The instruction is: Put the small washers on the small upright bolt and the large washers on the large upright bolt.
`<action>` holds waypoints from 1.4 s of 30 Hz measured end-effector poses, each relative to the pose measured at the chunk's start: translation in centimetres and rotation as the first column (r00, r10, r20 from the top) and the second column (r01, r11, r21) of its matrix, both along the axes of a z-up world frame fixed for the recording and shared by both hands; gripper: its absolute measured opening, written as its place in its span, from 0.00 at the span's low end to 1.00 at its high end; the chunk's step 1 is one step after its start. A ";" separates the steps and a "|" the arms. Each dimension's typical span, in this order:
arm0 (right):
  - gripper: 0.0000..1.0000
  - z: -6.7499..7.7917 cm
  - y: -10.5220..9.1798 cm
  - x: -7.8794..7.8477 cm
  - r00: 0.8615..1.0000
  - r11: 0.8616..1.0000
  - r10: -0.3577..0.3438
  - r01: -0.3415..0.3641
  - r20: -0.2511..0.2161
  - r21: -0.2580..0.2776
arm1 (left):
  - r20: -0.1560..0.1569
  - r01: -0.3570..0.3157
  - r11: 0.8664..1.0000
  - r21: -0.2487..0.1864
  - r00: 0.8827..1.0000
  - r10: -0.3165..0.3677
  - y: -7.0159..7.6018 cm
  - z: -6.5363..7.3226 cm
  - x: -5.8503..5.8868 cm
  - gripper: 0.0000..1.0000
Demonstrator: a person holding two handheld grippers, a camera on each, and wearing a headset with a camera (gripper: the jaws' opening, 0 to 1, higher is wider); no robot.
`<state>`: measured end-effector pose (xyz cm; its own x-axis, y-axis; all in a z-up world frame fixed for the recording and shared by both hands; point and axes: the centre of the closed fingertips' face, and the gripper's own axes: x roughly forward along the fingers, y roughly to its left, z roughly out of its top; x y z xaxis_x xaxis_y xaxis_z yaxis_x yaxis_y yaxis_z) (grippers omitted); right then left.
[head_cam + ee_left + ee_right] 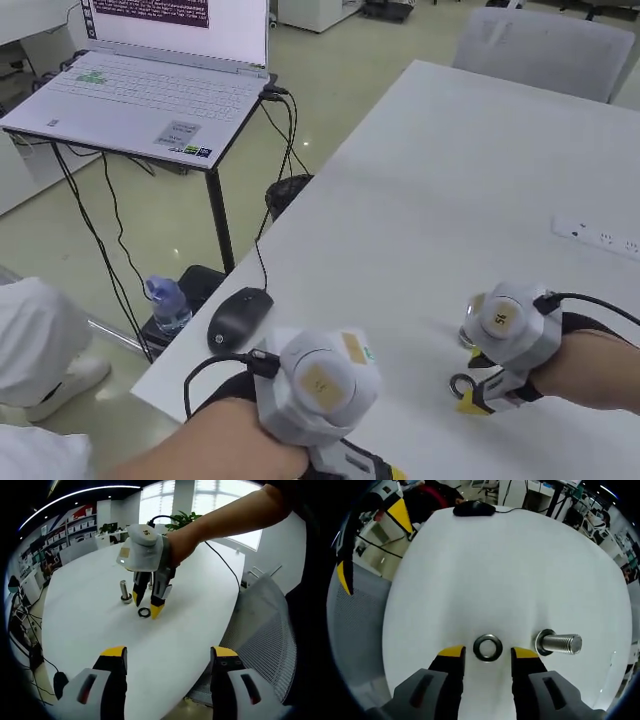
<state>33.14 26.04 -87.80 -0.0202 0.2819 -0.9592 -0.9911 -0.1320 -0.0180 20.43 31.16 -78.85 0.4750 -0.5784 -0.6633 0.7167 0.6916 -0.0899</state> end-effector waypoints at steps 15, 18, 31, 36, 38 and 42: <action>0.27 -0.1 0.0 -0.3 1.000 1.000 0.020 -0.021 -0.007 -0.018 | -0.001 -0.008 1.000 -0.006 1.000 0.008 -0.2 -0.1 -0.2 0.66; 0.25 -0.1 0.0 -0.3 1.000 0.999 0.028 -0.028 -0.004 -0.036 | -0.002 -0.005 1.000 -0.004 1.000 0.005 -0.2 -0.1 -0.2 0.66; 0.21 -0.1 -0.1 -0.3 0.999 0.997 0.043 -0.043 0.007 -0.066 | 0.005 0.002 1.000 0.000 1.000 -0.002 -0.6 0.0 -0.1 0.65; 0.21 -0.1 -0.1 -0.3 0.999 0.997 0.047 -0.047 -0.001 -0.056 | 0.013 0.000 1.000 0.001 1.000 0.000 -0.6 0.1 0.2 0.66; 0.21 -0.1 -0.1 -0.2 0.999 0.998 0.039 -0.039 -0.003 -0.057 | 0.018 -0.002 1.000 -0.001 1.000 0.002 -0.5 -0.1 0.3 0.66; 0.21 0.1 -0.3 0.1 1.000 0.999 0.012 -0.012 -0.004 -0.049 | 0.027 -0.005 1.000 -0.006 1.000 0.005 -0.6 -0.3 0.3 0.67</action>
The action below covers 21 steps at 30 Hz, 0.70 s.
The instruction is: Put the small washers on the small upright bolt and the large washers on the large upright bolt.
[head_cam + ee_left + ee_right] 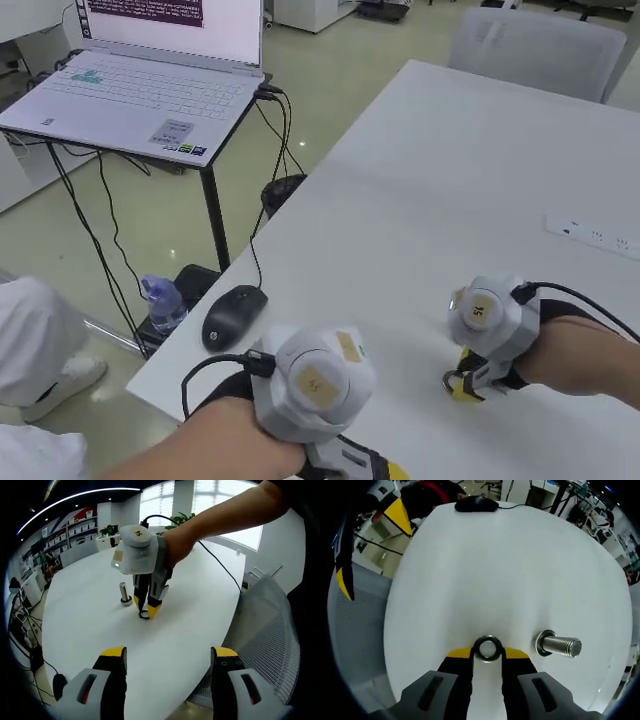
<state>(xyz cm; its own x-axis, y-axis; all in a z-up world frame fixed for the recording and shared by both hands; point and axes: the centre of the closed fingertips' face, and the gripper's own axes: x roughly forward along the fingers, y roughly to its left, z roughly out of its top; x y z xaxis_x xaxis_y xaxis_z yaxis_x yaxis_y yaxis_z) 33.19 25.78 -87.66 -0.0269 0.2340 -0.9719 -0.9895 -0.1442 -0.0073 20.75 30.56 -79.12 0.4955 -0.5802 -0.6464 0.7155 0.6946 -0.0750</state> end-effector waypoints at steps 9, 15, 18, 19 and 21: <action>0.21 3.1 -0.7 0.2 1.000 0.999 -0.022 0.022 -0.003 0.048 | 0.008 0.000 1.000 -0.006 1.000 0.000 -0.3 -0.1 0.3 0.69; 0.21 6.1 -2.3 0.9 1.000 0.997 -0.030 0.030 0.003 0.073 | 0.016 -0.003 1.000 -0.017 1.000 0.003 -0.4 -0.1 0.6 0.72; 0.21 7.6 -3.3 2.0 0.999 0.995 -0.051 0.049 0.012 0.086 | 0.015 -0.001 1.000 -0.021 1.000 0.001 -0.5 -0.2 0.7 0.73; 0.21 8.0 -3.5 2.1 0.998 0.994 -0.059 0.058 0.012 0.089 | 0.016 0.000 1.000 -0.021 1.000 0.000 -0.5 -0.2 0.7 0.72; 0.21 8.9 -3.9 2.8 0.996 0.992 -0.083 0.080 0.023 0.101 | 0.022 -0.001 1.000 -0.021 1.000 0.001 -0.5 -0.1 0.8 0.73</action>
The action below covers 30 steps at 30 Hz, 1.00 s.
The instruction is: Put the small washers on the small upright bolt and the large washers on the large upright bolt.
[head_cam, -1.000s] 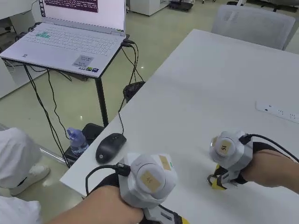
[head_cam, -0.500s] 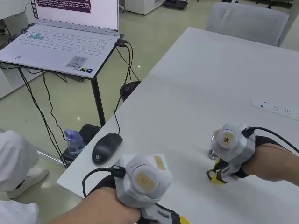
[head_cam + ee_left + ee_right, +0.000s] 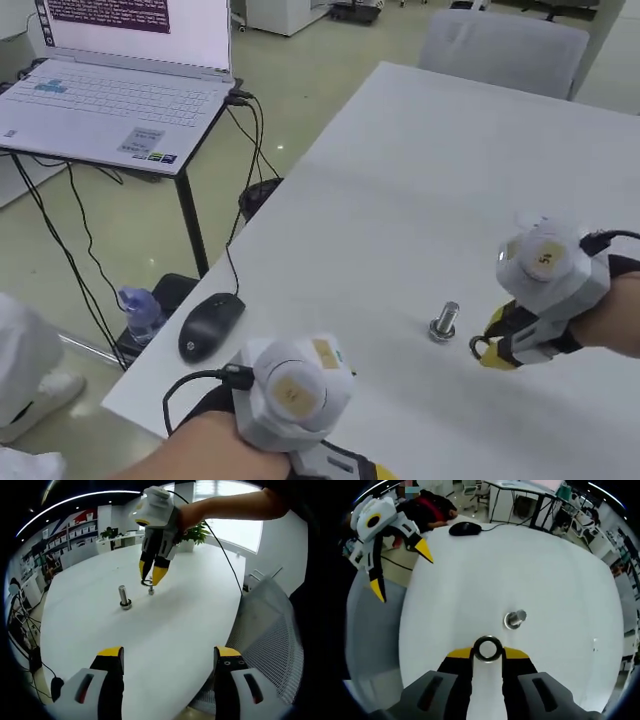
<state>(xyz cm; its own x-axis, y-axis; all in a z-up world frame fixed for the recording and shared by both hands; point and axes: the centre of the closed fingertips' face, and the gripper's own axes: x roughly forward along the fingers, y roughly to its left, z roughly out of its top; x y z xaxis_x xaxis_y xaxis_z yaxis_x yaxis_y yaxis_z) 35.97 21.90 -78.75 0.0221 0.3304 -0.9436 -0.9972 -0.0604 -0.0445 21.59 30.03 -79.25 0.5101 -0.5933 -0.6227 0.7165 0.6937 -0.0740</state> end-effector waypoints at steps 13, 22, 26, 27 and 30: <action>0.22 2.2 0.7 1.7 0.999 0.998 -0.052 0.052 0.013 0.047 | 0.006 0.013 1.000 -0.010 1.000 -0.013 -0.9 -0.1 0.7 0.75; 0.22 1.8 2.1 2.8 0.999 0.998 -0.047 0.047 0.008 0.049 | 0.003 0.003 1.000 -0.007 1.000 -0.003 -1.1 -0.3 1.3 0.76; 0.22 1.3 2.6 3.2 0.999 0.998 -0.041 0.040 0.009 0.040 | 0.003 -0.002 1.000 -0.007 1.000 0.002 -1.3 -0.3 1.6 0.76; 0.22 1.3 2.7 3.2 0.999 0.998 -0.039 0.038 0.011 0.042 | 0.003 -0.003 1.000 -0.006 1.000 0.003 -1.3 -0.4 1.6 0.76; 0.22 1.1 3.1 3.5 0.999 0.998 -0.038 0.038 0.006 0.041 | 0.006 -0.010 1.000 -0.010 1.000 0.010 -1.5 -0.3 1.8 0.77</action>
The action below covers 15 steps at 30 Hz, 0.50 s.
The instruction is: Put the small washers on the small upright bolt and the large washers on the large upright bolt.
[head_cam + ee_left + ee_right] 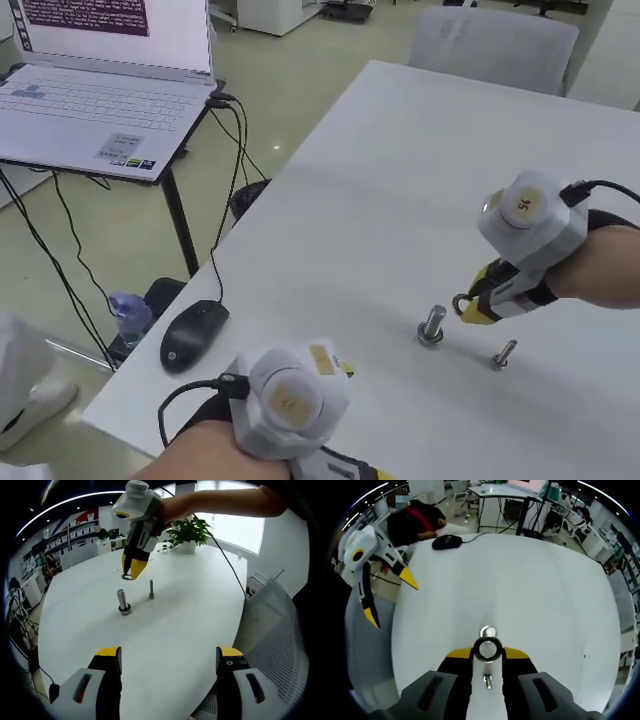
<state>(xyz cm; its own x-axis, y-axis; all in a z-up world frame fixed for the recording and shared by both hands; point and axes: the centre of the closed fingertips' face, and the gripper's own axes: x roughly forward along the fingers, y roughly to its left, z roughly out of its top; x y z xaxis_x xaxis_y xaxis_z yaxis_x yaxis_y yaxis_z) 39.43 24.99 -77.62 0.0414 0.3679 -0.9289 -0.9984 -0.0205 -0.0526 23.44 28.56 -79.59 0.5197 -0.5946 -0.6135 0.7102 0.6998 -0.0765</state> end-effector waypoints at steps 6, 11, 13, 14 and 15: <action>0.22 -0.6 0.5 0.3 1.000 1.000 0.011 -0.011 -0.003 -0.013 | 0.004 -0.012 1.000 -0.002 1.000 0.012 -0.1 -0.1 0.4 0.78; 0.22 -1.3 1.2 0.5 1.000 1.000 0.021 -0.021 -0.004 -0.023 | -0.001 -0.019 1.000 -0.003 1.000 0.019 -0.1 -0.4 0.5 0.78; 0.22 -1.4 1.6 0.5 1.000 0.999 0.030 -0.030 -0.002 -0.024 | -0.004 -0.020 1.000 -0.003 1.000 0.019 0.0 -0.5 0.5 0.78; 0.22 -1.6 1.7 0.6 1.000 0.999 0.030 -0.030 -0.002 -0.026 | -0.004 -0.020 1.000 -0.003 1.000 0.020 0.0 -0.5 0.5 0.78; 0.22 -1.7 1.8 0.6 1.000 0.999 0.031 -0.031 -0.002 -0.028 | -0.005 -0.021 1.000 -0.004 1.000 0.021 0.0 -0.5 0.5 0.78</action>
<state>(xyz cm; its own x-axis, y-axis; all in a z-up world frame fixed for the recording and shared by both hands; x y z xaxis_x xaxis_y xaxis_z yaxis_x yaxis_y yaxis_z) 40.05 26.80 -79.29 0.0290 0.3425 -0.9391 -0.9974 -0.0526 -0.0500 23.96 28.56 -80.07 0.5291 -0.5863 -0.6134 0.6951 0.7141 -0.0831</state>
